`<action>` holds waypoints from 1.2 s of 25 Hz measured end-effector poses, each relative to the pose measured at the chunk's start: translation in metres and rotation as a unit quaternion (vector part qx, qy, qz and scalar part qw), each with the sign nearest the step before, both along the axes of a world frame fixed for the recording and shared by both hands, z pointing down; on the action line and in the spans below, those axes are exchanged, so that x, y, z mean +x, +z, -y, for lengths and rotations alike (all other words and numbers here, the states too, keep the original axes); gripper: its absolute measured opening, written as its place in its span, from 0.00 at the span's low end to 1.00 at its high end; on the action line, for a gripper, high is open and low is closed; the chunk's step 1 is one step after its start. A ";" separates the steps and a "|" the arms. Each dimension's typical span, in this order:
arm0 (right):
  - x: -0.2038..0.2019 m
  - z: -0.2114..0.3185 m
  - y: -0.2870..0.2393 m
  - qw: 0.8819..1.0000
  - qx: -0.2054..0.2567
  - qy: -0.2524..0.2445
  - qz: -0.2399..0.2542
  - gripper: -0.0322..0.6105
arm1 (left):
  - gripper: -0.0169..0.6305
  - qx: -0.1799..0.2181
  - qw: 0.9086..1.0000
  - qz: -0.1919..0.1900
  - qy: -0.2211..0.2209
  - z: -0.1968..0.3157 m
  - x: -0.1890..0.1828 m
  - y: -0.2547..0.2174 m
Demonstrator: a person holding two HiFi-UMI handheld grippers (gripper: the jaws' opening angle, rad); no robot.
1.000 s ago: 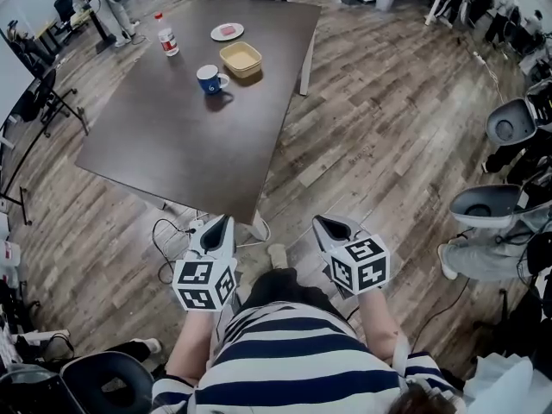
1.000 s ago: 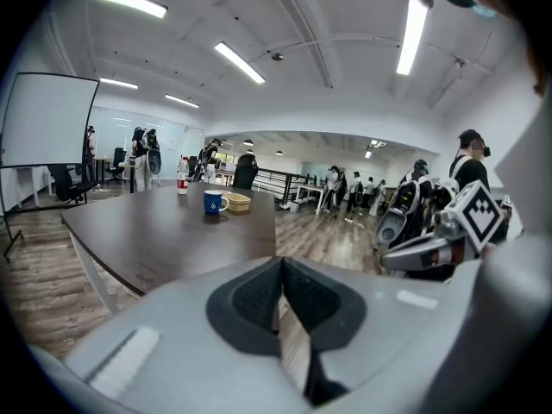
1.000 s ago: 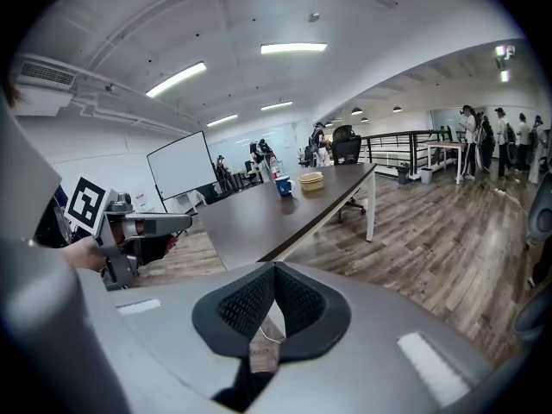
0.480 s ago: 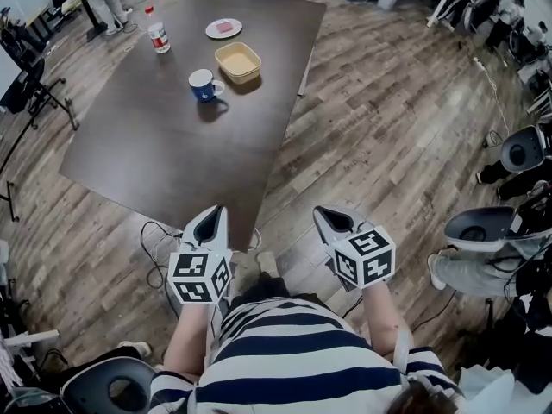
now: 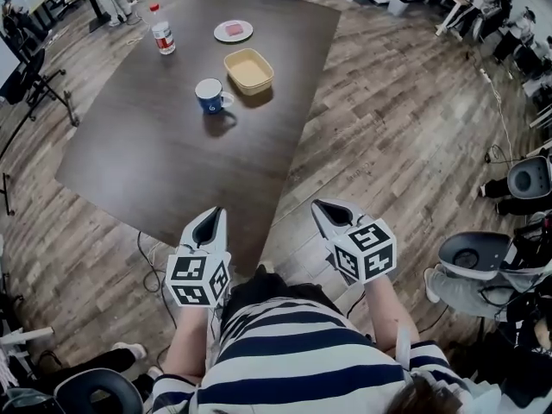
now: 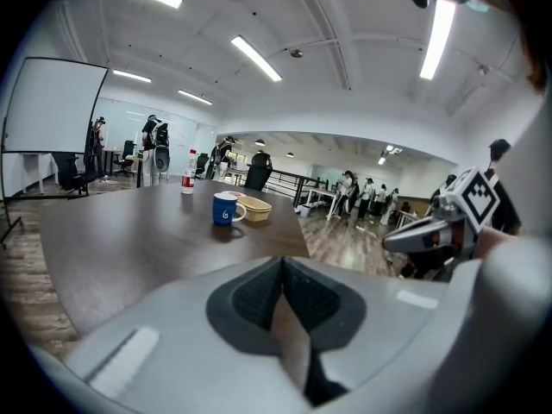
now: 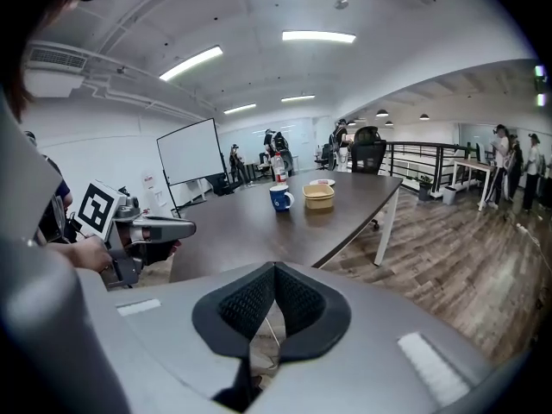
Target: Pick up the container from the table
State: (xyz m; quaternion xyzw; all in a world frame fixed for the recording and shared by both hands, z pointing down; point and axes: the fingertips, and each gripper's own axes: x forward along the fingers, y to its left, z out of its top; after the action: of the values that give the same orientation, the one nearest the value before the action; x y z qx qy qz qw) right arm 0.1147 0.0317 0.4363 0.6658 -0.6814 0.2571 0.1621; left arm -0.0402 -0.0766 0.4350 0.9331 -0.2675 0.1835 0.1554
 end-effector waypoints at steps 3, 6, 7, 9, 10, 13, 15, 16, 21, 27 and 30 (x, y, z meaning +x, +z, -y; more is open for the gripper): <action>0.004 0.023 0.000 1.000 0.003 -0.014 -0.008 0.05 | 0.03 -0.007 1.000 -0.006 0.006 0.014 0.003 0.004; 0.006 0.045 -0.001 1.000 0.008 -0.022 -0.013 0.05 | 0.03 -0.007 1.000 -0.001 0.010 0.028 0.005 0.007; 0.006 0.050 -0.001 1.000 0.009 -0.025 -0.012 0.05 | 0.03 -0.006 1.000 0.002 0.012 0.030 0.006 0.007; 0.006 0.057 -0.001 0.999 0.008 -0.031 -0.010 0.05 | 0.03 -0.006 1.000 0.003 0.014 0.034 0.008 0.006; 0.006 0.061 -0.002 0.999 0.008 -0.035 -0.009 0.05 | 0.03 -0.005 1.000 0.002 0.015 0.036 0.008 0.004; 0.003 0.075 -0.006 0.999 0.015 -0.044 -0.009 0.05 | 0.03 0.001 1.000 0.002 0.014 0.041 0.007 0.000; 0.001 0.084 -0.009 0.998 0.022 -0.053 -0.010 0.06 | 0.03 0.007 1.000 0.004 0.010 0.044 0.005 -0.002; 0.002 0.088 -0.011 0.998 0.025 -0.058 -0.011 0.08 | 0.03 0.010 1.000 0.005 0.007 0.045 0.005 -0.003; 0.007 0.113 -0.013 0.995 0.030 -0.091 -0.017 0.11 | 0.03 0.017 1.000 0.005 -0.020 0.050 0.000 -0.007; 0.020 0.148 -0.017 0.988 0.044 -0.149 -0.012 0.16 | 0.03 0.005 0.997 0.009 -0.079 0.065 0.004 -0.002; 0.038 0.169 -0.012 0.985 0.045 -0.167 -0.006 0.18 | 0.03 0.002 0.994 0.014 -0.104 0.073 0.014 0.002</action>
State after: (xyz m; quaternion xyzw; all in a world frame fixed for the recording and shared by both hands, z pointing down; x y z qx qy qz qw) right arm 0.1525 -0.1368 0.4238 0.5506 -0.7932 0.1913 0.1762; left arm -0.0257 -0.1499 0.4373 0.8978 -0.3658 0.1786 0.1682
